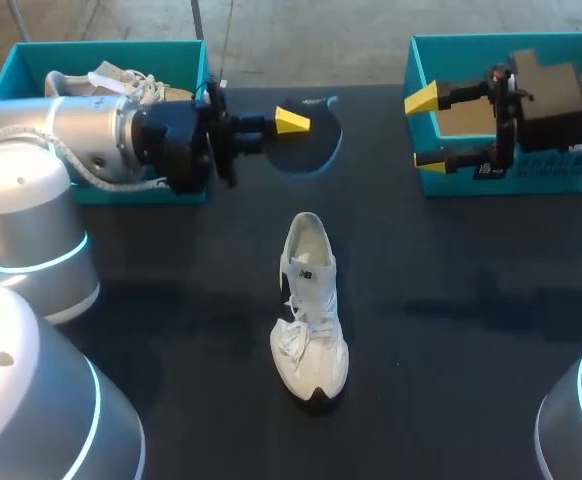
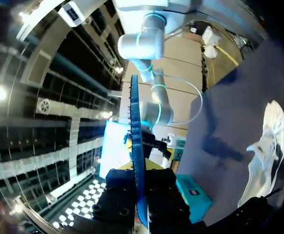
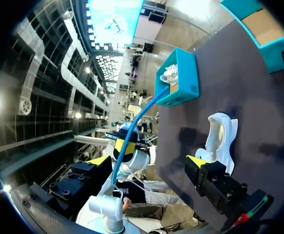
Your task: Take the shoe out of the shoebox, open the shoe tongue, remove and reinsert the insole, then place the shoe into the shoebox
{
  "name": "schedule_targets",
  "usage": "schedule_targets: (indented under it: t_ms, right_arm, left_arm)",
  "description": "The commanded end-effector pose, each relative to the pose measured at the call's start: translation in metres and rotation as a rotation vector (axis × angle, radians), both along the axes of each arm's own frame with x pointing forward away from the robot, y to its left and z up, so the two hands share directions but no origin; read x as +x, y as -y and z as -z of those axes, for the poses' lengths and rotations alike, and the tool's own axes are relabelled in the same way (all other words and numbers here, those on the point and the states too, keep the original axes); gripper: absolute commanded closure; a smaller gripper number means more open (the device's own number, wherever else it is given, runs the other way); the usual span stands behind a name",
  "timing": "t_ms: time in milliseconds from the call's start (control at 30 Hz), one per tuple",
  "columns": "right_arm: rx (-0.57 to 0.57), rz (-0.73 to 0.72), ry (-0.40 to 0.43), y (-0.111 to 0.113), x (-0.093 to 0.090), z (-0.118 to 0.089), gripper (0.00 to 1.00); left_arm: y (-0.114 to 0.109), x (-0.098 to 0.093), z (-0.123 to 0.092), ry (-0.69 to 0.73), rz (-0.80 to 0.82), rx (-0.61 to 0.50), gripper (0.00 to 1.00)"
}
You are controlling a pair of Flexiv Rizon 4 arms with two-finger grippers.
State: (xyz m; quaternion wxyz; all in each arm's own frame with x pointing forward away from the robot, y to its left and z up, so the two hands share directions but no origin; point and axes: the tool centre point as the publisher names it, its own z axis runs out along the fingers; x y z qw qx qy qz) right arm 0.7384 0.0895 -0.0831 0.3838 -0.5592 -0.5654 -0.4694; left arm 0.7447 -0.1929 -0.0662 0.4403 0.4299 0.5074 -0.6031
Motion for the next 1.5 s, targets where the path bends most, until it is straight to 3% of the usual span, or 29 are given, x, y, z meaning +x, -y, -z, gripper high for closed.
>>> schedule_targets:
  t_ms: [33, 167, 733, 1033, 1200, 1500]
  right_arm:
    - [-0.003, 0.0, -0.002, -0.002, 0.001, 0.0, 0.0]
    - [-0.003, 0.0, -0.002, -0.002, 0.001, 0.0, 0.0]
    - [-0.003, 0.0, -0.002, -0.002, 0.001, 0.0, 0.0]
    - [-0.003, 0.0, -0.002, -0.002, 0.001, 0.0, 0.0]
    - [-0.003, 0.0, -0.002, -0.002, 0.001, 0.0, 0.0]
    - [-0.003, 0.0, -0.002, -0.002, 0.001, 0.0, 0.0]
  left_arm:
    - [-0.01, -0.01, -0.002, -0.724, 0.02, 0.042, 1.0]
    - [-0.011, -0.012, -0.003, -0.894, 0.102, 0.086, 1.0]
    - [-0.01, -0.008, -0.004, -0.887, 0.108, 0.07, 1.0]
    - [-0.013, -0.005, -0.009, -1.805, 0.252, 0.087, 1.0]
    - [-0.013, -0.002, -0.01, -2.116, 0.393, 0.151, 1.0]
    - [-0.013, 0.002, -0.01, -2.096, 0.401, 0.13, 1.0]
